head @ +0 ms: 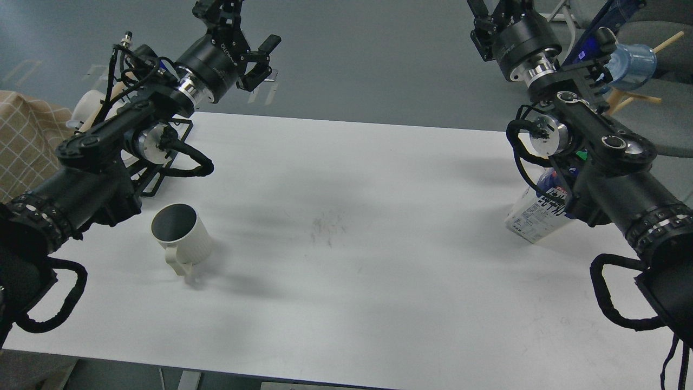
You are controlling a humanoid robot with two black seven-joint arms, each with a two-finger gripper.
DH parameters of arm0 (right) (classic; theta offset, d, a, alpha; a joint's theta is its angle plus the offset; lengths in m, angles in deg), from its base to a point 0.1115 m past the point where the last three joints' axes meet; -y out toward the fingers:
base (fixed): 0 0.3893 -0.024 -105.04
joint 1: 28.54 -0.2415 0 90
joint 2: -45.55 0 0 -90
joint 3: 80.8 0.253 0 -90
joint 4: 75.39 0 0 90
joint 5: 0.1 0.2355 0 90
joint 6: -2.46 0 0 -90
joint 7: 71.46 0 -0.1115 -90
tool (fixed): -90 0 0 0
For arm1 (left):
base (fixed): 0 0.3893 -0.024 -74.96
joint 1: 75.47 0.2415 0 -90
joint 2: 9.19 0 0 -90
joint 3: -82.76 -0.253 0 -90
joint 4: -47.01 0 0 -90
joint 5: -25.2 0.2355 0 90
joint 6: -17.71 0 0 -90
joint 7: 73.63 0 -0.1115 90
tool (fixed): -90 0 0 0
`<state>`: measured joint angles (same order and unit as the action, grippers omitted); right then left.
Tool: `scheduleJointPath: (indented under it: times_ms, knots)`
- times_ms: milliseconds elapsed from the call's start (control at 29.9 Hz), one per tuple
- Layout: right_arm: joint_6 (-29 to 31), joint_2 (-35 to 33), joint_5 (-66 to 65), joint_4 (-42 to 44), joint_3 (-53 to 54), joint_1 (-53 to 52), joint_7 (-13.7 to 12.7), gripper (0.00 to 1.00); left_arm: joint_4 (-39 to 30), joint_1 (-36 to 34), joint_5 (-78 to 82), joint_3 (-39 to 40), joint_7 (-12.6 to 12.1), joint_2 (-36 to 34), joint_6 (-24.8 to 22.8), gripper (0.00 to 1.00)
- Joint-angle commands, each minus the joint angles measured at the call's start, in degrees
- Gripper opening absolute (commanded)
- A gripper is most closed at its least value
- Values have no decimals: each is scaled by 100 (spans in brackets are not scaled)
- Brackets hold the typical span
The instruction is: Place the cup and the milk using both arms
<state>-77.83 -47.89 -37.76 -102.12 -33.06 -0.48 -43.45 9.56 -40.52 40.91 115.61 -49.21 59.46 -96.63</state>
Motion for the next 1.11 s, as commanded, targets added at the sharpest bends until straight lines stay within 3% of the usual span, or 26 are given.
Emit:
scheduleJointPath:
  times_ms: [0,1072]
  knots:
    - [-22,45,-4,1,68,42,-1,95,-8,240,20,274,-25,42,-89,99]
    - [30,124,-5,-78,122,103,-1,99,-8,153,82,248,-96,192,-366,99]
